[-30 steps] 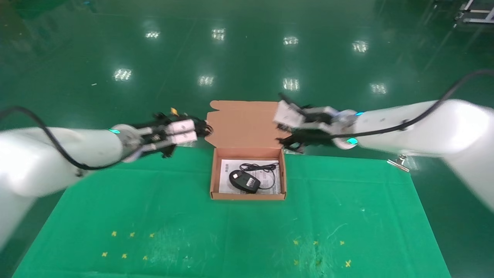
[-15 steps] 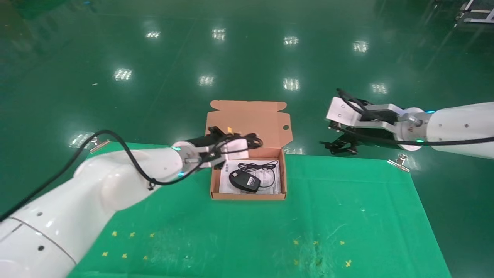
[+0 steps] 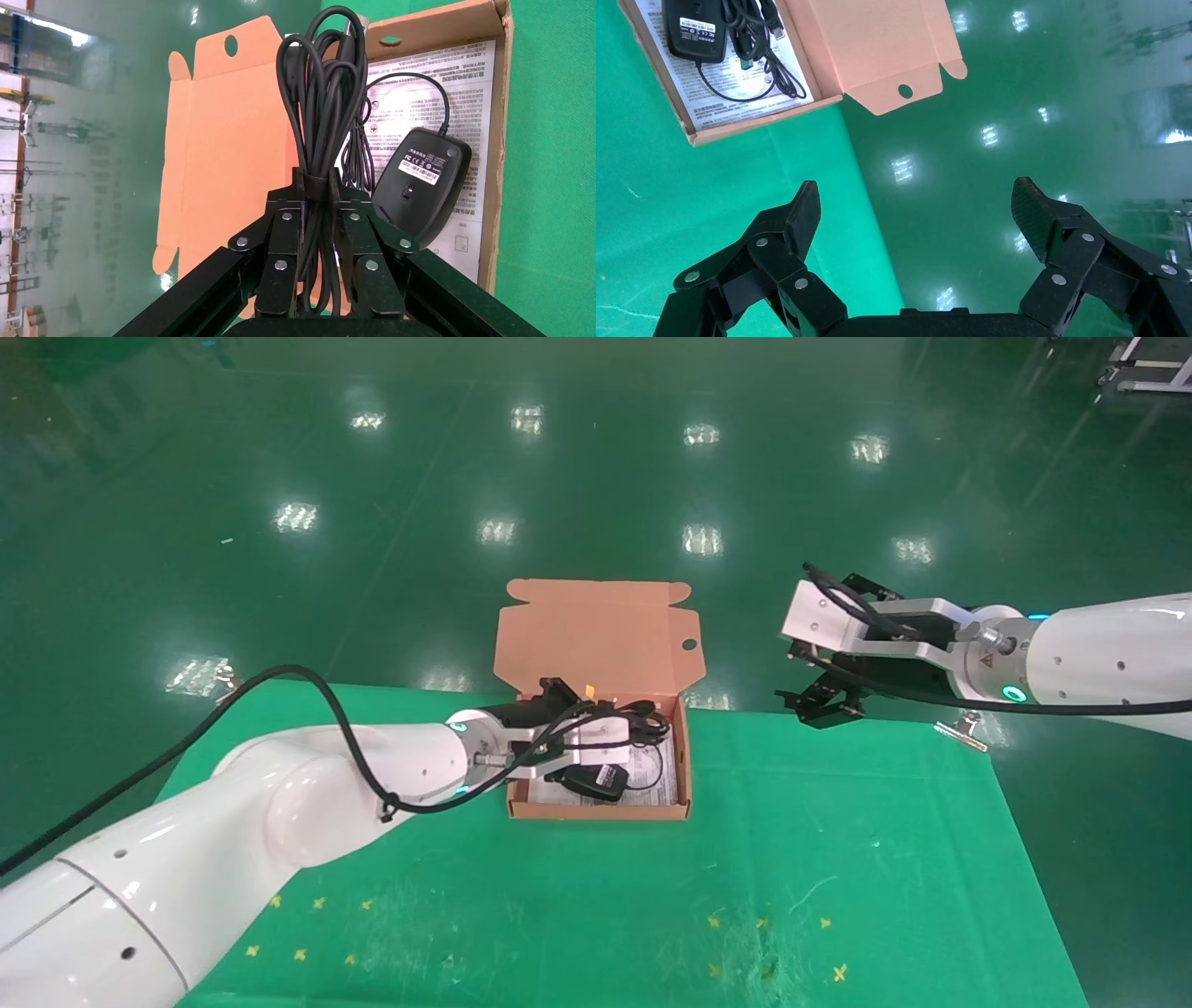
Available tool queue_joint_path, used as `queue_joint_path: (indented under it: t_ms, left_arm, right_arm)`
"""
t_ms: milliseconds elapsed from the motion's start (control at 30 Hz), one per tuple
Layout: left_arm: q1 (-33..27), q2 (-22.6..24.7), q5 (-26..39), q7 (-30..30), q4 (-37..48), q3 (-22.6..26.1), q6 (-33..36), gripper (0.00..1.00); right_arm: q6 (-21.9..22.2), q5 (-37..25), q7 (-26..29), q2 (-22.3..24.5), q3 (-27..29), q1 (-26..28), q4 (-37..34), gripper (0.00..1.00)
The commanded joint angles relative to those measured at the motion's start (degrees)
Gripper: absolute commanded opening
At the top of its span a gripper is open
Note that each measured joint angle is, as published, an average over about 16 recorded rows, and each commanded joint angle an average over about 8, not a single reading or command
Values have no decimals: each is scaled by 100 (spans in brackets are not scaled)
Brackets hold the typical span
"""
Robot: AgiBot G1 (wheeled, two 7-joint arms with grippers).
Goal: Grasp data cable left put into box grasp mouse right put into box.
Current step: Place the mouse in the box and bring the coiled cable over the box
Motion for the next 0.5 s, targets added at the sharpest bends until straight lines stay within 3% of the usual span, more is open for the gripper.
queue_joint_path:
  t_ms: [33,500]
  left_arm:
    - [-17,3,-37,14,12,61,-2,100]
    - [-64,-153,-3,-70,-159,-91,25,100]
  right_arm:
    - [-1,-26,15,9,-7,2,24,100]
    - [24,20,-22,-5,28,35,-43,100]
